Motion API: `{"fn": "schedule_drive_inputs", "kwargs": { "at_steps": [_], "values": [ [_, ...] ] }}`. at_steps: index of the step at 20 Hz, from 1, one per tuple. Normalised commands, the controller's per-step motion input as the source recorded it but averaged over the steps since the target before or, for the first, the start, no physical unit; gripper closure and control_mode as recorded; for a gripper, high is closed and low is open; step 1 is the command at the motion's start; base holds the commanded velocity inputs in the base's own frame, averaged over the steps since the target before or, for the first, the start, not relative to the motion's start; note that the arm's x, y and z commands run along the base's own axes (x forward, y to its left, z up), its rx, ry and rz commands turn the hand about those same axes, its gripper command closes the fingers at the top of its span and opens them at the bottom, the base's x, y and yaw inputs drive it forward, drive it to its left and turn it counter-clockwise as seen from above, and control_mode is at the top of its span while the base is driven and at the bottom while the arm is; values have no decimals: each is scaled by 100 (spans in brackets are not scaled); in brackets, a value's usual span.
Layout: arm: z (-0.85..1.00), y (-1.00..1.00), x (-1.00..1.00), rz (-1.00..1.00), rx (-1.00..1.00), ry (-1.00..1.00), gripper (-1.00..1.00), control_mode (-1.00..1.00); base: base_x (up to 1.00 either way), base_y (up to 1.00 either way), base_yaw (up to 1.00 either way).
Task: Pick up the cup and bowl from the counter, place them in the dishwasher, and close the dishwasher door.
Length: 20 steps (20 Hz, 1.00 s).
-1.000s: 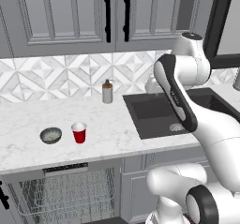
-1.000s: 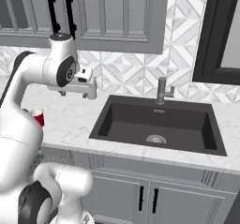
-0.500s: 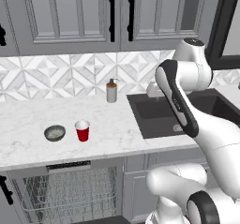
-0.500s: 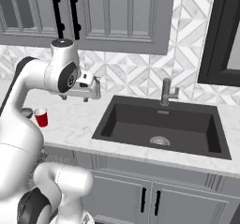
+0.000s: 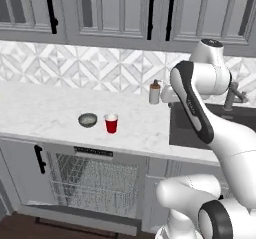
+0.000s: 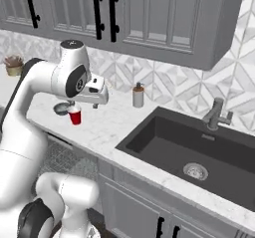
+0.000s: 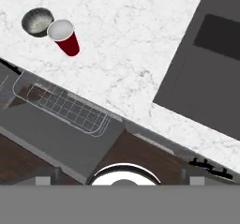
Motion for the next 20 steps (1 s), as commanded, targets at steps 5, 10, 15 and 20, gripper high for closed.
{"fn": "schedule_drive_inputs", "kwargs": {
  "at_steps": [5,10,15,20],
  "values": [
    [0,0,0,0,0,0,-100,100,-2,-50,55],
    [0,0,0,0,0,0,-100,100,0,-45,53],
    [0,0,0,0,0,0,-100,100,2,-41,46],
    [0,0,0,0,0,0,-100,100,15,-50,35]
  ]
}}
